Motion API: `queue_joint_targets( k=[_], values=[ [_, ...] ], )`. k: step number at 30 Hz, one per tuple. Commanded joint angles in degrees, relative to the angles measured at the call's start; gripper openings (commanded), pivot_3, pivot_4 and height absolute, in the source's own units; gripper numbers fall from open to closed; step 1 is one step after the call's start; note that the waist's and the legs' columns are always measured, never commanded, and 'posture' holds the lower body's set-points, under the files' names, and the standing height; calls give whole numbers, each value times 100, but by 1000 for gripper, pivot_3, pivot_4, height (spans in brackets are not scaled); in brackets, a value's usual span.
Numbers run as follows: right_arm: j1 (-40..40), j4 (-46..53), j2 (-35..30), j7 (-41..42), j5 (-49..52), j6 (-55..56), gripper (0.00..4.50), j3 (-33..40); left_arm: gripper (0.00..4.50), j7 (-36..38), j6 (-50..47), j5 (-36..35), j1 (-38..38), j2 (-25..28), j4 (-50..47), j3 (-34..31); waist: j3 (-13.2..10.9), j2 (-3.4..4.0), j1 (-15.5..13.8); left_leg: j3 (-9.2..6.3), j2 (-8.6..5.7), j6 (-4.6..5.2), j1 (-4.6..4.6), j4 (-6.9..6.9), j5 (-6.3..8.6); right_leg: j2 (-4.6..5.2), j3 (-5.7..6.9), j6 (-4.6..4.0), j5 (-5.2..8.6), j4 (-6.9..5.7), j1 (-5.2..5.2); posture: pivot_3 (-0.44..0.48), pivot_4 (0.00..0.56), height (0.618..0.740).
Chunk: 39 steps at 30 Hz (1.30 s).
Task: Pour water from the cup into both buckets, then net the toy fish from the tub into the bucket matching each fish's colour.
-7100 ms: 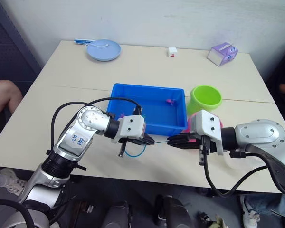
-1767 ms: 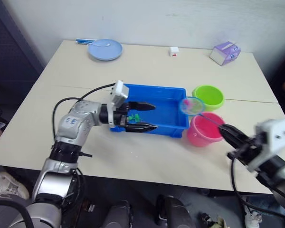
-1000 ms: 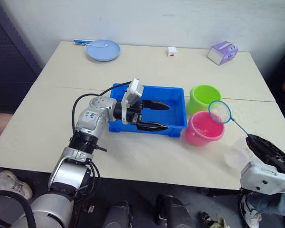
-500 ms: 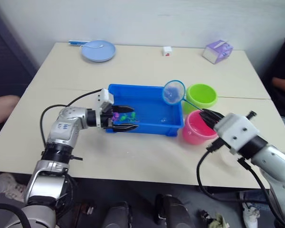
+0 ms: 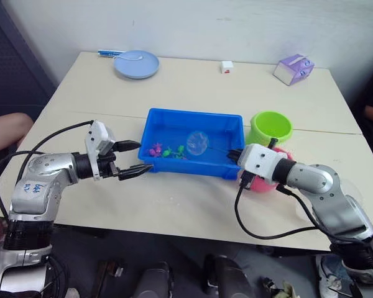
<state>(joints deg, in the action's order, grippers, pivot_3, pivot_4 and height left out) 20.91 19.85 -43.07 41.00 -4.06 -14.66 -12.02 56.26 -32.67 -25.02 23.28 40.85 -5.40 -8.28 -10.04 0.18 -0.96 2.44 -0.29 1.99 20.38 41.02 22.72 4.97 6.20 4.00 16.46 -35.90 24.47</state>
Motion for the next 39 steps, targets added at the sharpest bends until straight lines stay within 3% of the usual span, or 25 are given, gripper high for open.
queue_joint_targets(
  k=[1, 20, 25, 39],
  values=[
    [121, -348, -219, 86, -467, 601, 774, -123, 4500, -156, -130, -162, -78, 96, -396, -167, 0, 0, 14, 1, -1, 0, 0, 0, 0, 1, -1, 0, 0, -1, 0, 0, 150, 740],
    [646, -1368, 361, 1033, -73, 1319, 774, -265, 4500, -430, -136, -271, -68, 89, -494, -159, 0, 0, 115, 1, 4, -6, -4, 0, -3, -3, -2, 0, 0, -4, -2, 0, 150, 740],
    [461, -1150, 658, 1111, 802, 563, 774, 198, 4500, -463, -85, -279, -97, 73, -476, -174, 0, 0, 112, 0, 4, -6, -3, 1, -3, -2, -1, 0, 0, -5, -2, 0, 150, 740],
    [23, -732, 1103, 692, 1888, -903, 774, 972, 4500, -502, -88, -379, 58, 2, -355, -182, 0, 0, 108, 0, 4, -6, -3, 0, -3, -2, -2, 0, 0, -6, -1, 0, 150, 740]
  ],
)
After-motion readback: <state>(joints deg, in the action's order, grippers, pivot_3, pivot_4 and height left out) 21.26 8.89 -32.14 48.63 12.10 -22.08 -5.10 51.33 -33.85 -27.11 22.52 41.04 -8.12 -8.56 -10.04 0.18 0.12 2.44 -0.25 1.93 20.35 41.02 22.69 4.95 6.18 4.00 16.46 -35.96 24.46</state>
